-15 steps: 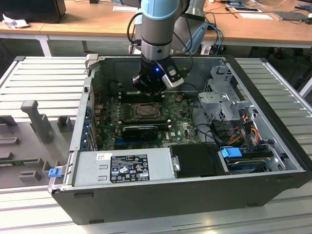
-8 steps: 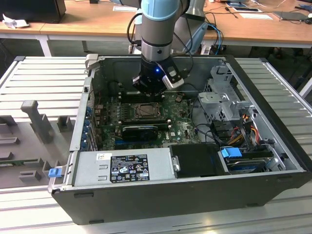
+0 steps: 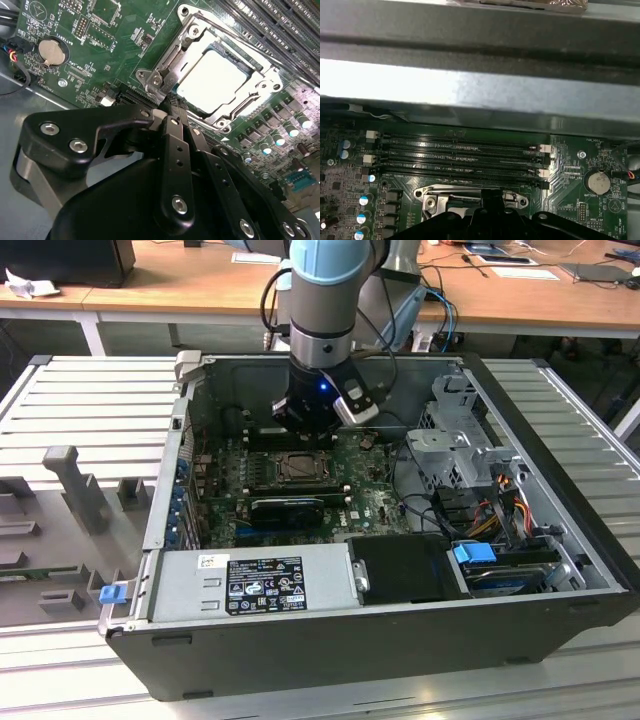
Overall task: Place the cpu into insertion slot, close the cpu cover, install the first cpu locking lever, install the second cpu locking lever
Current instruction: 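Install the second cpu locking lever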
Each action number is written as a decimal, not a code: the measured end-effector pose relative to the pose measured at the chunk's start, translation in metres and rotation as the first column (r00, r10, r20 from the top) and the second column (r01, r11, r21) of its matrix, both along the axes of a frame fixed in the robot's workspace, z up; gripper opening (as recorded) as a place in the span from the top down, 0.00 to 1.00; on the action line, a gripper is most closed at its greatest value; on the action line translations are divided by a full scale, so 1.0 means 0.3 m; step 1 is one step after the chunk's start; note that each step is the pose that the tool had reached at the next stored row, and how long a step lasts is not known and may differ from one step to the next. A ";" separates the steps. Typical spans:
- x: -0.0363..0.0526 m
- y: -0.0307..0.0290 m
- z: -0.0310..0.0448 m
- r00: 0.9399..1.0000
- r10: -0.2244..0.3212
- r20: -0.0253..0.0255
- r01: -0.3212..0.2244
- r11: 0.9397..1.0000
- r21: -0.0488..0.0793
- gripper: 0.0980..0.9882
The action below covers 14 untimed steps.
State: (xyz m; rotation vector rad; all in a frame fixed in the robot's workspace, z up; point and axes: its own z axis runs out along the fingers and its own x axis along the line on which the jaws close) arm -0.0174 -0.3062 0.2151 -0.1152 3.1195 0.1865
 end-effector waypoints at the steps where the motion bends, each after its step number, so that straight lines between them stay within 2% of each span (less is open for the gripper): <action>1: 0.000 -0.002 0.000 1.000 0.000 0.000 0.000 1.000 0.000 0.99; 7: 0.000 -0.010 0.002 1.000 0.000 0.000 0.000 1.000 0.000 0.99; 12: 0.000 -0.009 0.042 1.000 0.000 0.000 0.000 1.000 0.000 0.99; 14: -0.001 -0.009 0.070 1.000 0.000 0.000 0.000 1.000 0.000 0.99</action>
